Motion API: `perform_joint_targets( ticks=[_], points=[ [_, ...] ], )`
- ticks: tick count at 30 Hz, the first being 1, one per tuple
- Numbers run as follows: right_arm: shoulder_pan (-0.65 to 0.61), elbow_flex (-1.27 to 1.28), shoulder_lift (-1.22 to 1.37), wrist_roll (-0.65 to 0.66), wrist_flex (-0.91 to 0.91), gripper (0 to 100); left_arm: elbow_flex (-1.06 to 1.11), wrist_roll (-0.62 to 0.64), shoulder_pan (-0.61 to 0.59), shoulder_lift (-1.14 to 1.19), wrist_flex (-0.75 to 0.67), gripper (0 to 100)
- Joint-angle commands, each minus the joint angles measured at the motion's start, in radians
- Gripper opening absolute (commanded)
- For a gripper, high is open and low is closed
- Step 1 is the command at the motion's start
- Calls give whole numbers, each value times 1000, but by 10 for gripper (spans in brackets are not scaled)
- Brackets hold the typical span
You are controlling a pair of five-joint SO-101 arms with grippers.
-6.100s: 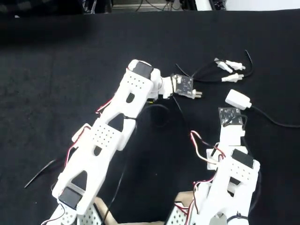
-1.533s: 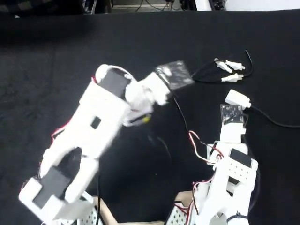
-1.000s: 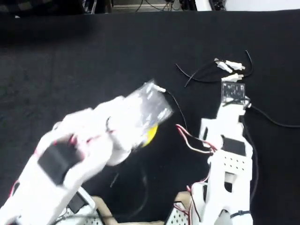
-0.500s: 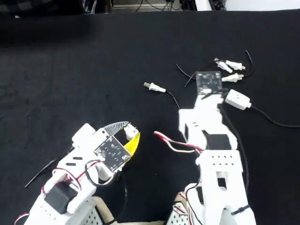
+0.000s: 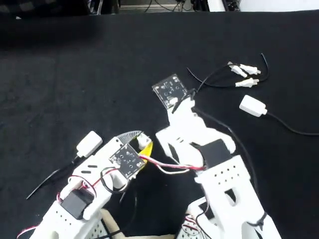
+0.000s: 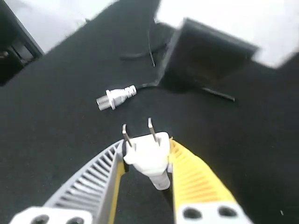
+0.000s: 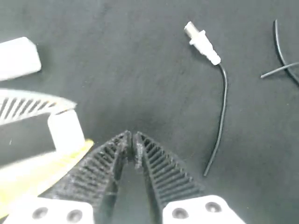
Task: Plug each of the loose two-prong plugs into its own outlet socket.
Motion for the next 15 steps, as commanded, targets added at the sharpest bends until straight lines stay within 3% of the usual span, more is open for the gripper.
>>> perform_joint_targets(
  ticks=[1,8,15],
  points=[
    [-21,-54,-87,12,43,12,-1,6,44,-6,-55,28],
    [-186,120,-323,20,-46,12,2,6,176,-6,-57,28],
    [-196,148,-318,38,-41,12,-4,6,177,-6,-57,28]
  ],
)
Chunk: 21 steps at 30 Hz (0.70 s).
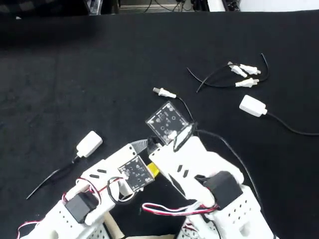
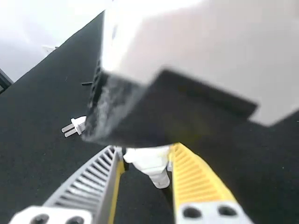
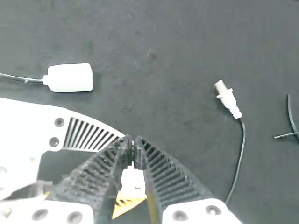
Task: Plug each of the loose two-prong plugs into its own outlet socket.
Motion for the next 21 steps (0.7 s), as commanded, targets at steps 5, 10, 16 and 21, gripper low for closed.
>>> perform_joint_targets(
  ticks=[5,10,16,21],
  points=[
    [6,1,105,8,-6,12,-2,2,12,-6,-20,28],
    [120,56,183,9,-61,12,-45,5,7,-8,9,28],
    [149,90,245,9,-106,12,-147,5,-61,-8,104,28],
    [152,94,252,9,-112,12,-182,6,-137,-8,109,28]
  ],
)
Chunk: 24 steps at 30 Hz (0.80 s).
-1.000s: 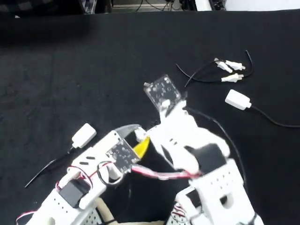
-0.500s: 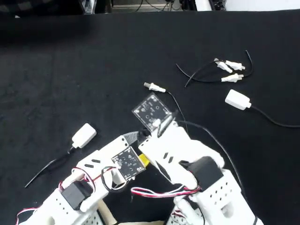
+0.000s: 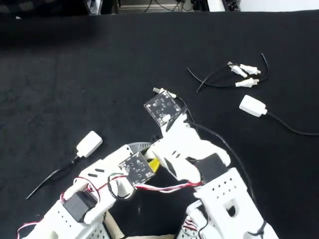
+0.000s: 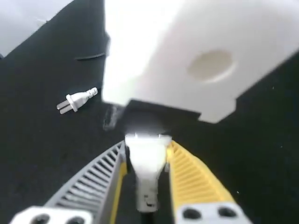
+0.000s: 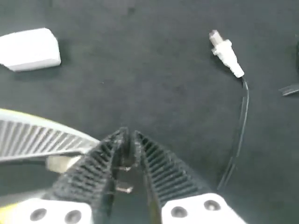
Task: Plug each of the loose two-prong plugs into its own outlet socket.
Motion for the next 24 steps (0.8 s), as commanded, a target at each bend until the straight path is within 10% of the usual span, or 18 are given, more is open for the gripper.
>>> perform_joint_targets(
  ticks=[1,24],
  points=[
    [34,22,25,12,0,12,-124,5,-77,-14,-9,28],
    [29,24,19,11,-48,12,91,-5,-82,-14,-181,28]
  ],
)
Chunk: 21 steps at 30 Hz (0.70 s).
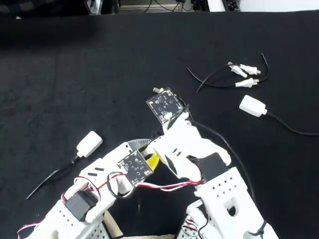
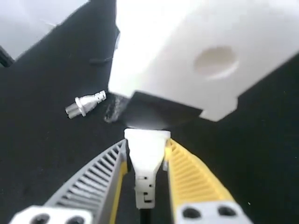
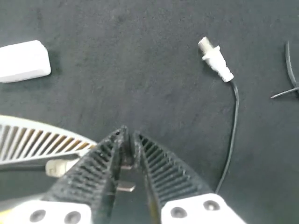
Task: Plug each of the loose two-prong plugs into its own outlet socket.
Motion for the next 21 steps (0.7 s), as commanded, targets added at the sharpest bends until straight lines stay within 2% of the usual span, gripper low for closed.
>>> perform_joint_targets(
  ticks=[1,6,10,21],
  points=[
    [18,4,15,11,3,12,24,-5,-54,-17,-77,28],
    [18,4,15,11,3,12,24,-11,-59,-8,-75,28],
    [18,4,15,11,3,12,24,-63,-90,-6,-75,28],
    [18,22,19,12,8,12,-58,-58,-108,-15,-69,28]
  ],
)
